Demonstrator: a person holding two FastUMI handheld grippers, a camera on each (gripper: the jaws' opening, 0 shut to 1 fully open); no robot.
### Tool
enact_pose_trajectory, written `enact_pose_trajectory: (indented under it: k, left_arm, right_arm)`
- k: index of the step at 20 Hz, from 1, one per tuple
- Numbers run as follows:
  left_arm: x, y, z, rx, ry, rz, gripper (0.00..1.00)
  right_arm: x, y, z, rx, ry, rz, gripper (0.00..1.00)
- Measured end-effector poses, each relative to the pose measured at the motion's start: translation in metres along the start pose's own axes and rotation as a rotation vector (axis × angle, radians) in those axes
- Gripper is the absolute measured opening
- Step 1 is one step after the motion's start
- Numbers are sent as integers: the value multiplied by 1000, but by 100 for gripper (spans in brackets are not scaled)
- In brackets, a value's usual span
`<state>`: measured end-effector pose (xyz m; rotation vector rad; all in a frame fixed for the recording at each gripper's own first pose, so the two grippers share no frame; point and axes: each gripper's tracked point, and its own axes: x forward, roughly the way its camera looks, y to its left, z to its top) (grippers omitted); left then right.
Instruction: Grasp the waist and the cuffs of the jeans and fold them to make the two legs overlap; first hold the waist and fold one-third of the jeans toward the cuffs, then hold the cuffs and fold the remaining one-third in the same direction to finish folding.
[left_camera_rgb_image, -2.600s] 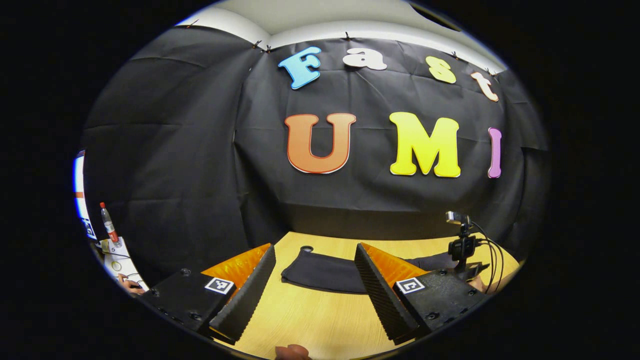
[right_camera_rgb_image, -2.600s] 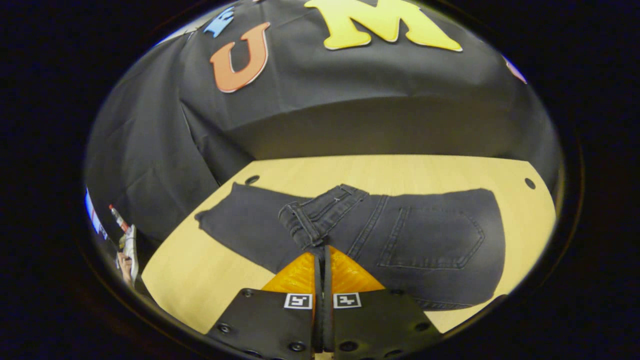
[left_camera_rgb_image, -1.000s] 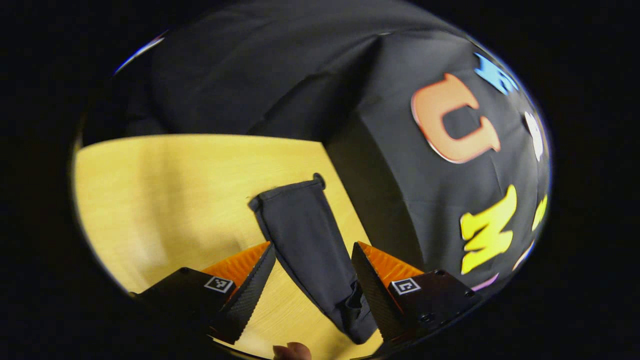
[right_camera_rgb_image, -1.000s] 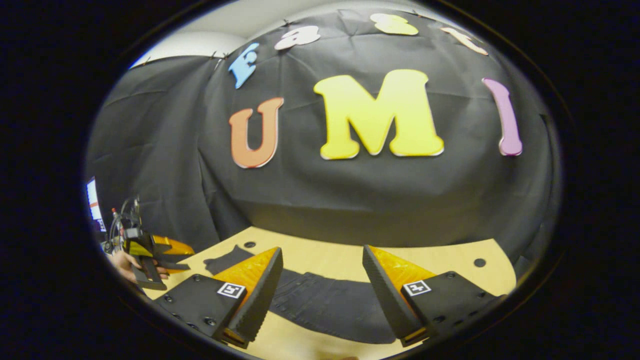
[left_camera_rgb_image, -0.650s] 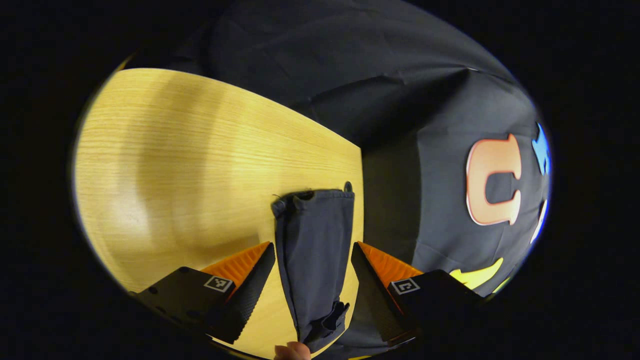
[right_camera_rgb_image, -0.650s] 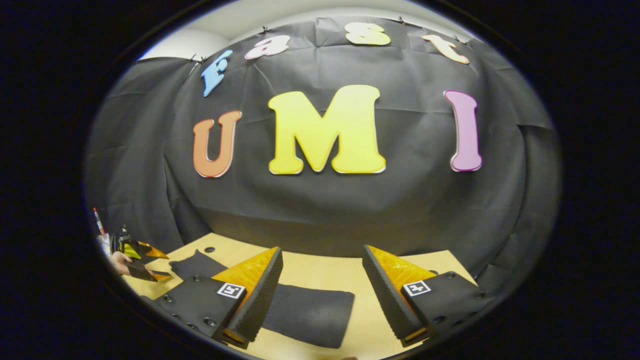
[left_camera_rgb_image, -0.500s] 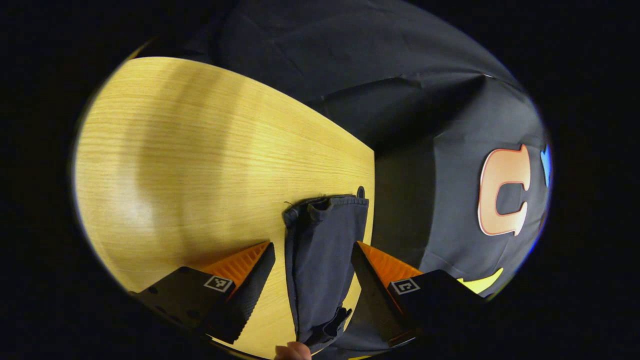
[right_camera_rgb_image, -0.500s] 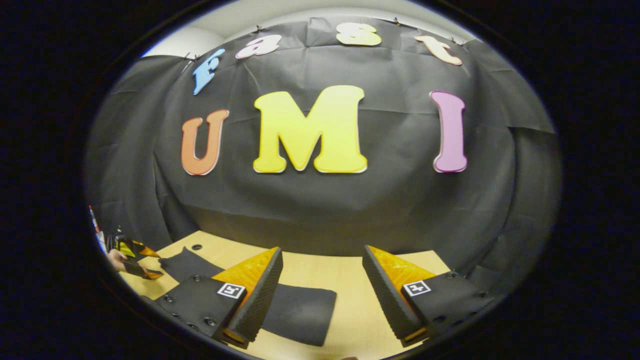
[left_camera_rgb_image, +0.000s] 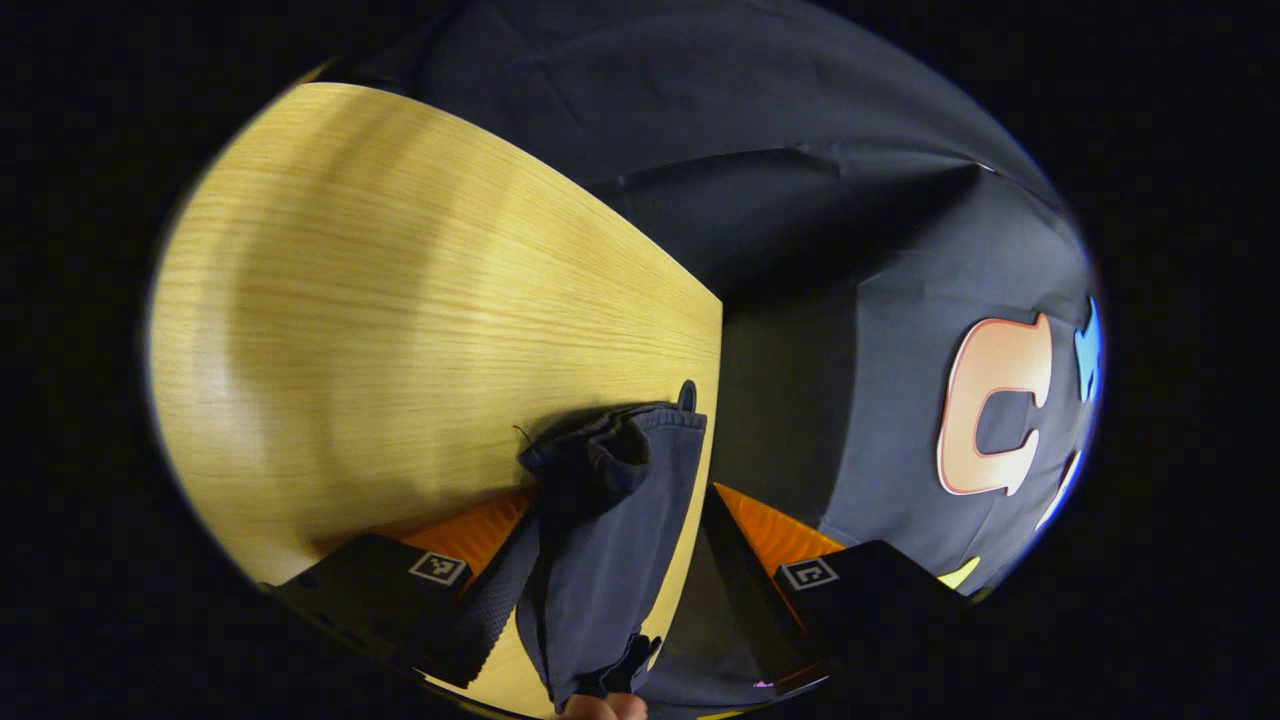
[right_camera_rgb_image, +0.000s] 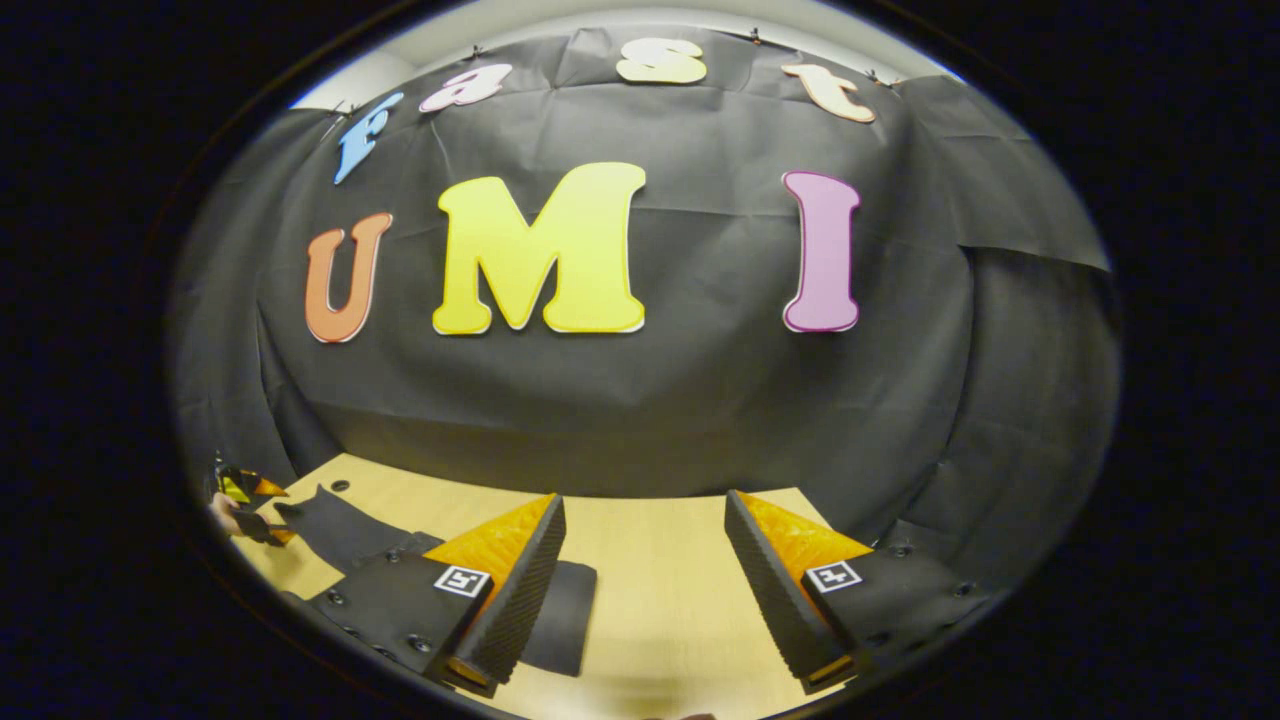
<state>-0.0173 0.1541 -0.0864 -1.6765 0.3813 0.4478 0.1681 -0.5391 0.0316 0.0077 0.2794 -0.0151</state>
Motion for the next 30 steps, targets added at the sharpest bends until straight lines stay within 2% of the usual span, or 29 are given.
enact_pose_trajectory:
  k: [3,5,6,9,14,18,22,29,30]
  left_arm:
    - [8,20,3,-42,3,64,51]
    - [9,18,4,-62,-17,44,14]
    - [9,19,4,-33,-30,47,8]
    - [3,20,4,87,-36,87,4]
    - [-10,-12,-4,466,-75,94,3]
    - [-28,-74,-39,713,-99,7,4]
    - [-40,-131,-93,817,-99,-114,3]
    - [-58,-173,-206,1087,-44,-258,3]
    - [-61,-176,-223,1139,-34,-279,3]
  right_arm:
    - [-5,-8,1,-8,3,-13,98]
    - [-5,-12,3,-8,6,-22,98]
    - [-7,-13,4,-5,6,-24,98]
    - [-7,-14,4,-15,10,-27,98]
    - [-12,-15,16,-17,-10,-26,98]
    - [-22,-20,28,-19,-28,-14,98]
    - [-33,-25,38,1,-43,-9,98]
    - [-59,-61,45,35,-66,-59,98]
    - [-62,-67,44,41,-64,-70,93]
